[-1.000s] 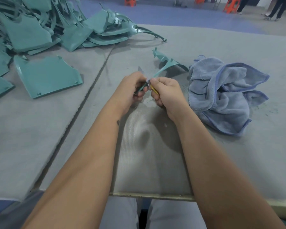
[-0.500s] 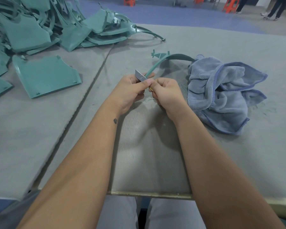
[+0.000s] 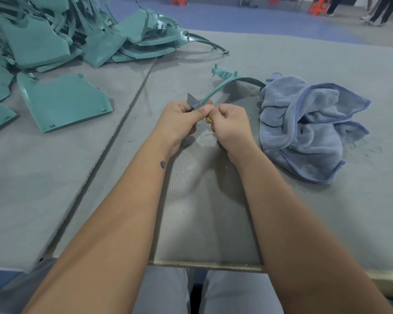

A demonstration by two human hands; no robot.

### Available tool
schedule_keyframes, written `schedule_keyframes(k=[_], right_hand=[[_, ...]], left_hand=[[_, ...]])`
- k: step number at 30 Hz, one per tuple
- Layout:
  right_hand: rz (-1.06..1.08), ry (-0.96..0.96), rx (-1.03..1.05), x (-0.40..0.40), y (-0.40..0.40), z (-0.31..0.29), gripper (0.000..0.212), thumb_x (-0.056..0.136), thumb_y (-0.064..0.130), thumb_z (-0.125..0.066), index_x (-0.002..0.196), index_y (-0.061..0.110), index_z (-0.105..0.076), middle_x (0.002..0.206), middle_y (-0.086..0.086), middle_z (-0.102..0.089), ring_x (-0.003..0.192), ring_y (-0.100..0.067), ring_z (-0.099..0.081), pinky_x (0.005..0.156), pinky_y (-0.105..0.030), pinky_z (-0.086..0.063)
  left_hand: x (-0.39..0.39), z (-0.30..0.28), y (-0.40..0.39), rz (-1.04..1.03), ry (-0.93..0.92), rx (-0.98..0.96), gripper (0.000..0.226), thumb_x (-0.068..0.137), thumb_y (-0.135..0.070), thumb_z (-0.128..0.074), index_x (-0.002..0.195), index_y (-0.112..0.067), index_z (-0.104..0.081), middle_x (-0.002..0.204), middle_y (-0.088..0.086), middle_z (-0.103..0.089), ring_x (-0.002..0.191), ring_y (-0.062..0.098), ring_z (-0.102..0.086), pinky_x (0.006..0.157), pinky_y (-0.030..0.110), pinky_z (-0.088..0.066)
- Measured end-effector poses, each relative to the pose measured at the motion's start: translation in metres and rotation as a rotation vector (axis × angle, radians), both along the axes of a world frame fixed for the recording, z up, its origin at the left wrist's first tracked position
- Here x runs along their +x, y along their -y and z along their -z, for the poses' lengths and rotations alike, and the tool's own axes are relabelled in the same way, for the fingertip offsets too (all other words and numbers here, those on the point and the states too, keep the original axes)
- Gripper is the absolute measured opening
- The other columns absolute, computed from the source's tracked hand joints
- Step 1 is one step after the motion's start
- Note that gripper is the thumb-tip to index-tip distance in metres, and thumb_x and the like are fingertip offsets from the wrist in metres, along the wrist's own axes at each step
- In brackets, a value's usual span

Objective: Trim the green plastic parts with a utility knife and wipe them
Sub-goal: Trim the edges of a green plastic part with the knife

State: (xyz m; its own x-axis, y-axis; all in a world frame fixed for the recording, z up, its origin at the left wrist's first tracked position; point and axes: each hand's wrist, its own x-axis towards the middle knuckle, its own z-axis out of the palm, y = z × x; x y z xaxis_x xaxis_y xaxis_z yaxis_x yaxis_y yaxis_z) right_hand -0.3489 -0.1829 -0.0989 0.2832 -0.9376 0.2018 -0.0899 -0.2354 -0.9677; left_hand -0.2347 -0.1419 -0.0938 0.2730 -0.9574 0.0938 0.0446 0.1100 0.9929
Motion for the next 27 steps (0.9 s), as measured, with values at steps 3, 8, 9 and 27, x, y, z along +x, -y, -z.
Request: schedule_keyframes(k=[3, 8, 9, 27], right_hand=[[0.017, -0.003, -0.014, 0.001, 0.0003, 0.0014, 0.044, 0.095, 0.016, -0.056, 0.052, 0.021, -0.049, 0.037, 0.014, -0.033, 0.038, -0.002, -0.024, 0.041, -0.021, -0.02], [0.043, -0.005, -0.038, 0.0025, -0.0005, 0.003, 0.045, 0.095, 0.019, -0.057, 0.051, 0.022, -0.047, 0.039, 0.014, -0.032, 0.04, -0.003, -0.024, 0.044, -0.021, -0.02], [0.052, -0.012, -0.039, 0.0026, -0.0003, 0.0028, 0.045, 0.094, 0.02, -0.057, 0.051, 0.022, -0.046, 0.04, 0.014, -0.032, 0.041, -0.003, -0.024, 0.043, -0.021, -0.021], [0.042, 0.221, 0.2, -0.0011, 0.0027, -0.0067, 0.036, 0.099, 0.018, -0.048, 0.064, 0.014, -0.044, 0.052, -0.001, -0.035, 0.04, -0.007, -0.026, 0.04, -0.019, -0.022]], left_hand=[[-0.0005, 0.0007, 0.001, -0.033, -0.003, 0.006, 0.008, 0.09, -0.014, -0.066, 0.089, -0.017, -0.073, 0.054, -0.012, -0.056, 0.049, 0.005, -0.03, 0.045, 0.017, -0.023], [-0.0009, 0.0014, 0.0007, -0.06, -0.008, -0.004, 0.006, 0.088, -0.015, -0.069, 0.085, -0.014, -0.074, 0.053, -0.009, -0.056, 0.045, 0.006, -0.028, 0.043, 0.017, -0.022], [-0.0012, 0.001, 0.0001, -0.071, -0.003, -0.004, 0.005, 0.087, -0.016, -0.07, 0.085, -0.013, -0.074, 0.05, -0.01, -0.054, 0.043, 0.005, -0.027, 0.041, 0.017, -0.022], [0.0054, -0.0035, -0.0052, -0.215, 0.769, 0.052, 0.015, 0.097, -0.02, -0.049, 0.102, -0.023, -0.064, 0.082, -0.008, -0.07, 0.07, 0.006, -0.06, 0.075, 0.033, -0.051]])
